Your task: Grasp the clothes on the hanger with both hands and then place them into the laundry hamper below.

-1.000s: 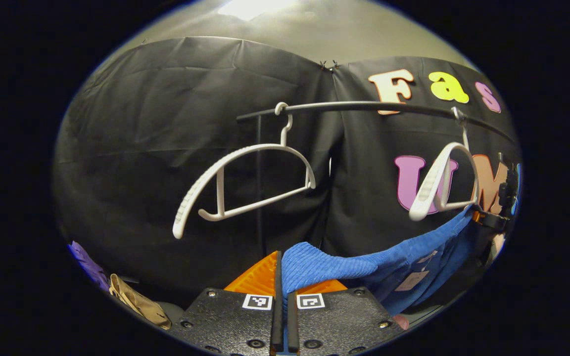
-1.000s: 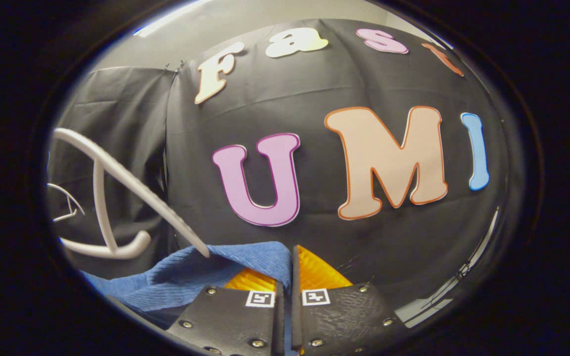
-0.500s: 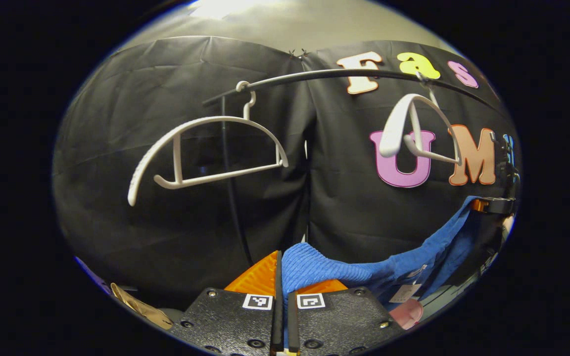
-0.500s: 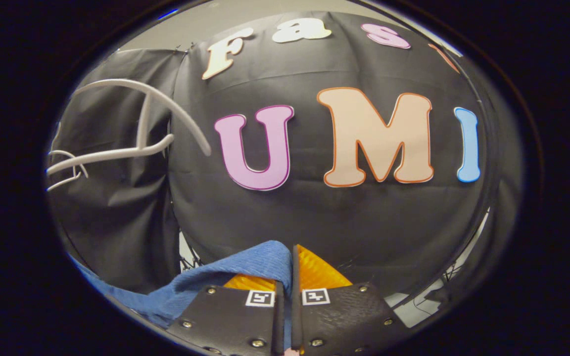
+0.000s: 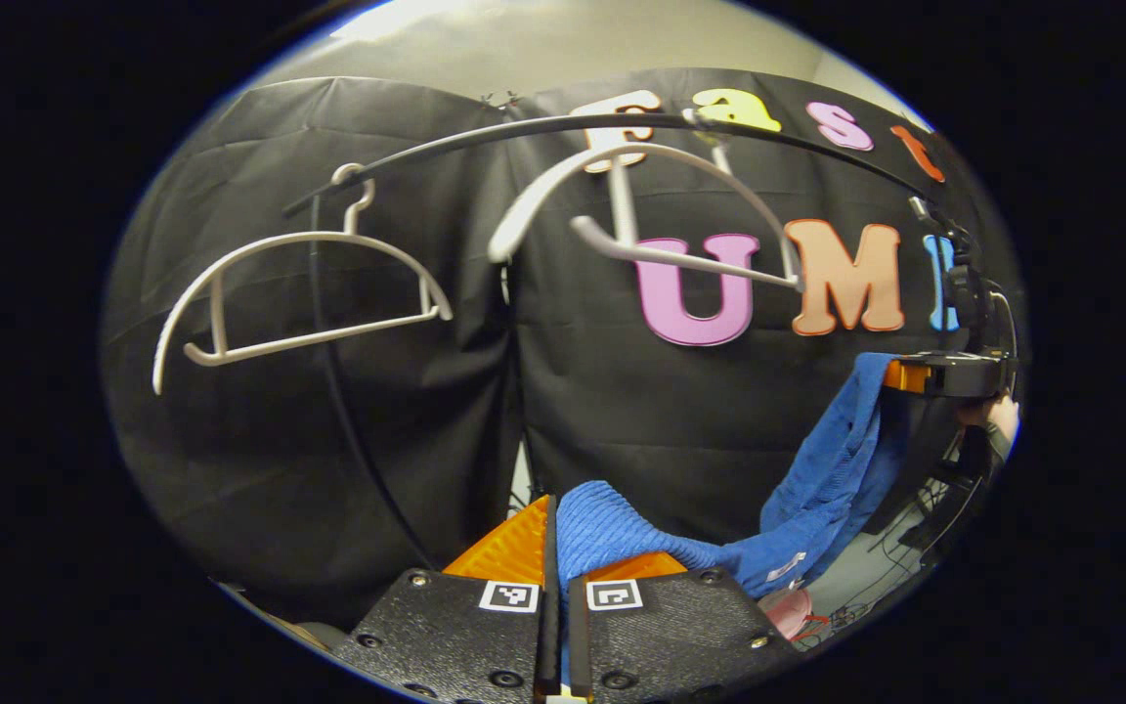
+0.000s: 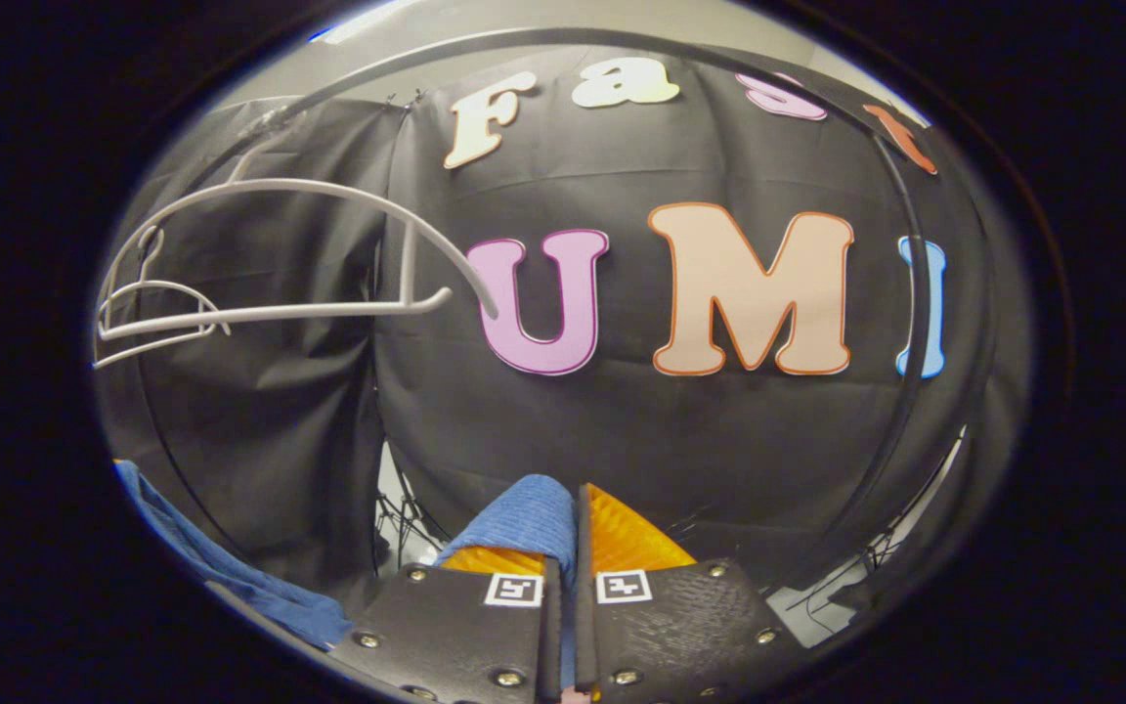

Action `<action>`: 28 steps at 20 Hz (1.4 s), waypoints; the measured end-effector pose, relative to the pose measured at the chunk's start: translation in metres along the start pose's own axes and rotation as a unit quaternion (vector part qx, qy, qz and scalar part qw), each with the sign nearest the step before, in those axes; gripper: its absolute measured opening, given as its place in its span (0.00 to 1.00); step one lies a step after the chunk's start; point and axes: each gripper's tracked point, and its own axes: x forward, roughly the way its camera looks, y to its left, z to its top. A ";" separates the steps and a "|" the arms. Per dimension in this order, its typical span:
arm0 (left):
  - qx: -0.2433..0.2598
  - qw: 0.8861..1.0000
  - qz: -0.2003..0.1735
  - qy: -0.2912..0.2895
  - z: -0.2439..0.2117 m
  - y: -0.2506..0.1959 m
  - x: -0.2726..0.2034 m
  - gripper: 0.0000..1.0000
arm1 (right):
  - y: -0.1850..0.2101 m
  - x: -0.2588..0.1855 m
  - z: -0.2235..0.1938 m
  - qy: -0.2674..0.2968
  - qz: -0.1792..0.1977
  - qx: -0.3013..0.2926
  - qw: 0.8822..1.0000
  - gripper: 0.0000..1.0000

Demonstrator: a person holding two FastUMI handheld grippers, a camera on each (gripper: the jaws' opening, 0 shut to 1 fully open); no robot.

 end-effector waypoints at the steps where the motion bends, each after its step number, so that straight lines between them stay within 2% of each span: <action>1: 0.001 1.000 -0.017 -0.002 0.002 -0.012 0.002 0.03 | 0.000 -0.008 0.003 -0.003 0.004 0.003 1.000 0.06; 6: 0.000 0.993 -0.113 -0.019 0.018 -0.081 0.013 0.04 | 0.008 -0.033 0.005 -0.010 0.018 0.005 1.000 0.06; 13: -0.029 0.976 -0.214 -0.015 0.033 -0.158 0.035 0.03 | 0.025 -0.058 -0.019 0.010 0.045 0.006 0.999 0.06; 20: -0.084 0.968 -0.233 0.038 0.000 -0.186 0.052 0.04 | 0.034 -0.063 -0.068 0.057 0.059 0.002 0.997 0.06; 28: -0.052 0.964 -0.235 0.112 -0.073 -0.200 0.072 0.04 | 0.028 -0.058 -0.159 0.144 0.054 0.009 0.988 0.06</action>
